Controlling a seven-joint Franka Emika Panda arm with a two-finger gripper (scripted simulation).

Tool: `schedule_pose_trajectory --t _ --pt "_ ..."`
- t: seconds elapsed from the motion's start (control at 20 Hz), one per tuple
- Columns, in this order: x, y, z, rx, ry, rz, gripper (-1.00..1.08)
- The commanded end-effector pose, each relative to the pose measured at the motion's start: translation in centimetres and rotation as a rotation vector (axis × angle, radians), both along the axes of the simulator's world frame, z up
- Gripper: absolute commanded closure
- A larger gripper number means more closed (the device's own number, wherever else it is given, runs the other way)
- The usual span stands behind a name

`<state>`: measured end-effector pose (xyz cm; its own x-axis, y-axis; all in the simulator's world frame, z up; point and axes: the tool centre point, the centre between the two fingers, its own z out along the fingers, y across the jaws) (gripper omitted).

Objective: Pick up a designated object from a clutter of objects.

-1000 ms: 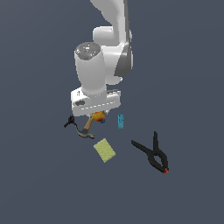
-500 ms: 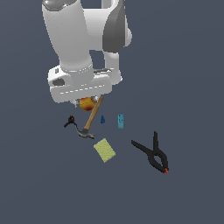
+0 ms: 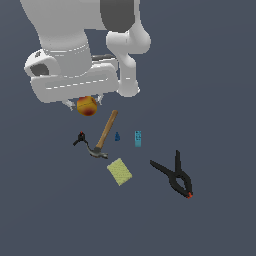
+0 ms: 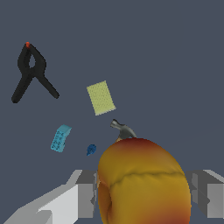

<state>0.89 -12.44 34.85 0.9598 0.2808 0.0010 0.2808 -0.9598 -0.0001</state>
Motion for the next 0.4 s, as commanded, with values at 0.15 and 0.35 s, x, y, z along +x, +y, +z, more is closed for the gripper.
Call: schedule_pose_trajectory --t 0.15,0.35 --pt "0.39 -0.61 1.64 0.000 0.001 0.000 1.08" --pt "0.51 -0.71 1.87 0.000 0.001 0.000 1.08"
